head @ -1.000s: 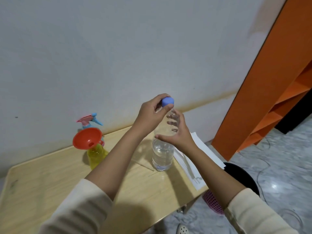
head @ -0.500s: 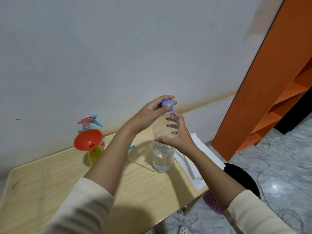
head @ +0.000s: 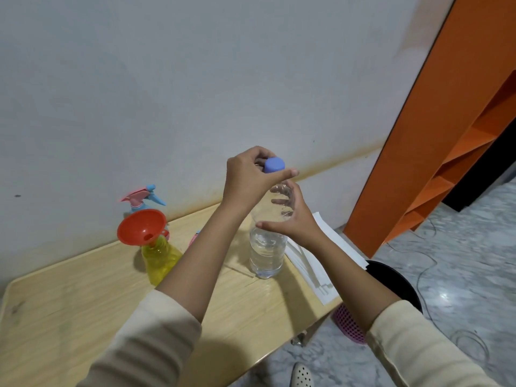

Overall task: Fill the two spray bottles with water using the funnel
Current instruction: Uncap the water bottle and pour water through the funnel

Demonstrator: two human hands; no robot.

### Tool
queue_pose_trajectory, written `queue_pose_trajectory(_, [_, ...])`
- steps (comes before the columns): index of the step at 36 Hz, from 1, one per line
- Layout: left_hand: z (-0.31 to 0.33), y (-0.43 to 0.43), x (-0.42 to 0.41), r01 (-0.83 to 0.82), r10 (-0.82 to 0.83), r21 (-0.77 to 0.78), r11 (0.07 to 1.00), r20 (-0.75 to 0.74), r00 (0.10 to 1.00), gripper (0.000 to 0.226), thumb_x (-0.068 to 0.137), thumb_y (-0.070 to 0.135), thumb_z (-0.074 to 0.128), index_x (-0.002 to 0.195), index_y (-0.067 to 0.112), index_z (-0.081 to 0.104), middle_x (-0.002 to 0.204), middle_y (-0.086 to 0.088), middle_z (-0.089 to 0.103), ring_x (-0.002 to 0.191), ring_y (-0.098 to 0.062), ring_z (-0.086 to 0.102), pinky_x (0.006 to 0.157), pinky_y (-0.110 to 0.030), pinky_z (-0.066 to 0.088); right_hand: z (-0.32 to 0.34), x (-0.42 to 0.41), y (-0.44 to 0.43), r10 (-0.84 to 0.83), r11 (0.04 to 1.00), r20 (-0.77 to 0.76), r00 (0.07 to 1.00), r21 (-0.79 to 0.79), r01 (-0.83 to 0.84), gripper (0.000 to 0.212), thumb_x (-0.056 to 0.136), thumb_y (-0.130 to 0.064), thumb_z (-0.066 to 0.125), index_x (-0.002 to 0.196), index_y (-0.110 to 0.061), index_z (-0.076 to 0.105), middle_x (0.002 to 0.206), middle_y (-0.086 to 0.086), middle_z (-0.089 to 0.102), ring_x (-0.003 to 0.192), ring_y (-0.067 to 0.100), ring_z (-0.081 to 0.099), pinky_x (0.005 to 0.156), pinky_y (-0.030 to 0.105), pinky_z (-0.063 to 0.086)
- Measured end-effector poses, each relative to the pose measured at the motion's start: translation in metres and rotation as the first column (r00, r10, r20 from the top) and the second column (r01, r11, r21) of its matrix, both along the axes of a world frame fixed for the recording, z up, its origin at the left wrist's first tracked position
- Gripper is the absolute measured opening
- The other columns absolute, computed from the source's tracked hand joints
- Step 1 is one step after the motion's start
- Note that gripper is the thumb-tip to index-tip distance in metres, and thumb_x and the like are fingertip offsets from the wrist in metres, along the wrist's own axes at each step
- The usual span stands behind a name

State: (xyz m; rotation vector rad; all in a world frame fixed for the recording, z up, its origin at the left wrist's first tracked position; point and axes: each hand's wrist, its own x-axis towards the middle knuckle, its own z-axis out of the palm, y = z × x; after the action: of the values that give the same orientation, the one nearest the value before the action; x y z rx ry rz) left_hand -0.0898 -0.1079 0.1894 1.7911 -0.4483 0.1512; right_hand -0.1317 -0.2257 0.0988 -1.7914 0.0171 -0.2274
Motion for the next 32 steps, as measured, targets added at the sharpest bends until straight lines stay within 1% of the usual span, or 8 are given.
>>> queue_pose_trajectory(4, [-0.004, 0.019, 0.008, 0.374, -0.367, 0.021, 0.927, -0.151, 0.918, 0.042, 0.088, 0.026, 0.066, 0.127, 0.019, 0.054, 0.118, 0.004, 0.064, 0.107, -0.001, 0.06, 0.095, -0.019, 0.044, -0.001, 0.0, -0.002, -0.003, 0.999, -0.006, 1.0, 0.04, 0.003, 0.101, 0.045, -0.041, 0.085, 0.129, -0.044, 0.03, 0.133, -0.007, 0.045, 0.116, 0.012, 0.051, 0.071, 0.005, 0.043])
queue_pose_trajectory(7, [-0.004, 0.025, 0.01, 0.45, -0.425, 0.109, 0.886, -0.197, 0.884, 0.047, 0.097, 0.026, 0.05, 0.141, 0.02, 0.038, 0.134, 0.002, 0.054, 0.124, -0.005, 0.05, 0.106, -0.021, 0.036, -0.003, 0.002, 0.0, -0.003, 0.999, -0.008, 1.0, 0.034, 0.003, 0.102, 0.044, -0.04, 0.085, 0.131, -0.04, 0.031, 0.133, -0.006, 0.046, 0.116, 0.013, 0.052, 0.071, 0.006, 0.044])
queue_pose_trajectory(10, [-0.001, 0.025, 0.01, 0.398, -0.38, 0.147, 0.906, -0.133, 0.915, 0.028, 0.097, 0.02, 0.051, 0.125, 0.017, 0.053, 0.119, 0.001, 0.062, 0.109, -0.005, 0.058, 0.1, -0.021, 0.042, -0.006, 0.002, 0.002, -0.018, 0.999, 0.003, 1.0, 0.029, 0.018, 0.103, 0.044, -0.042, 0.085, 0.131, -0.039, 0.03, 0.133, -0.006, 0.047, 0.114, 0.011, 0.053, 0.073, 0.006, 0.043])
queue_pose_trajectory(14, [-0.004, 0.02, 0.005, 0.288, -0.28, 0.099, 0.953, -0.086, 0.956, 0.022, 0.093, 0.019, 0.058, 0.115, 0.018, 0.059, 0.102, 0.009, 0.064, 0.088, 0.009, 0.059, 0.084, -0.007, 0.043, -0.006, 0.002, 0.005, -0.028, 0.998, 0.019, 0.999, 0.051, 0.027, 0.102, 0.043, -0.043, 0.084, 0.129, -0.043, 0.03, 0.134, -0.006, 0.047, 0.115, 0.012, 0.052, 0.081, 0.018, 0.042])
queue_pose_trajectory(21, [-0.01, 0.003, -0.011, 0.037, -0.037, -0.012, 0.999, 0.018, 0.999, 0.02, 0.084, 0.023, 0.07, 0.101, 0.013, 0.068, 0.086, 0.002, 0.068, 0.079, -0.009, 0.062, 0.076, -0.015, 0.047, -0.008, 0.002, 0.003, -0.056, 0.998, 0.047, 0.997, 0.028, 0.054, 0.093, 0.05, -0.032, 0.087, 0.119, -0.055, 0.029, 0.129, -0.016, 0.046, 0.115, 0.007, 0.052, 0.093, 0.03, 0.045])
queue_pose_trajectory(24, [-0.01, -0.001, -0.015, -0.06, 0.063, -0.07, 0.996, 0.041, 0.997, 0.021, 0.076, 0.023, 0.078, 0.092, 0.012, 0.069, 0.081, 0.004, 0.068, 0.078, -0.008, 0.065, 0.076, -0.016, 0.05, -0.013, 0.002, 0.002, -0.056, 0.998, 0.063, 0.996, 0.006, 0.055, 0.097, 0.052, -0.029, 0.088, 0.126, -0.051, 0.03, 0.132, -0.017, 0.046, 0.116, -0.001, 0.05, 0.099, 0.033, 0.045])
queue_pose_trajectory(28, [-0.009, -0.005, -0.016, -0.201, 0.204, -0.097, 0.975, 0.024, 0.979, 0.03, 0.064, 0.031, 0.086, 0.082, 0.02, 0.064, 0.073, 0.012, 0.065, 0.075, -0.005, 0.066, 0.071, -0.014, 0.053, -0.016, 0.001, 0.001, -0.051, 0.999, 0.068, 0.996, 0.002, 0.051, 0.105, 0.05, -0.035, 0.088, 0.138, -0.036, 0.029, 0.136, -0.009, 0.046, 0.119, 0.006, 0.05, 0.096, 0.032, 0.047])
queue_pose_trajectory(32, [-0.007, -0.008, -0.017, -0.258, 0.262, -0.08, 0.963, 0.05, 0.964, 0.032, 0.062, 0.037, 0.086, 0.081, 0.02, 0.066, 0.074, 0.009, 0.066, 0.074, -0.005, 0.065, 0.067, -0.015, 0.052, -0.017, 0.003, 0.004, -0.085, 0.996, 0.073, 0.994, 0.002, 0.085, 0.103, 0.05, -0.038, 0.087, 0.135, -0.04, 0.028, 0.134, -0.013, 0.047, 0.119, 0.003, 0.05, 0.1, 0.037, 0.046])
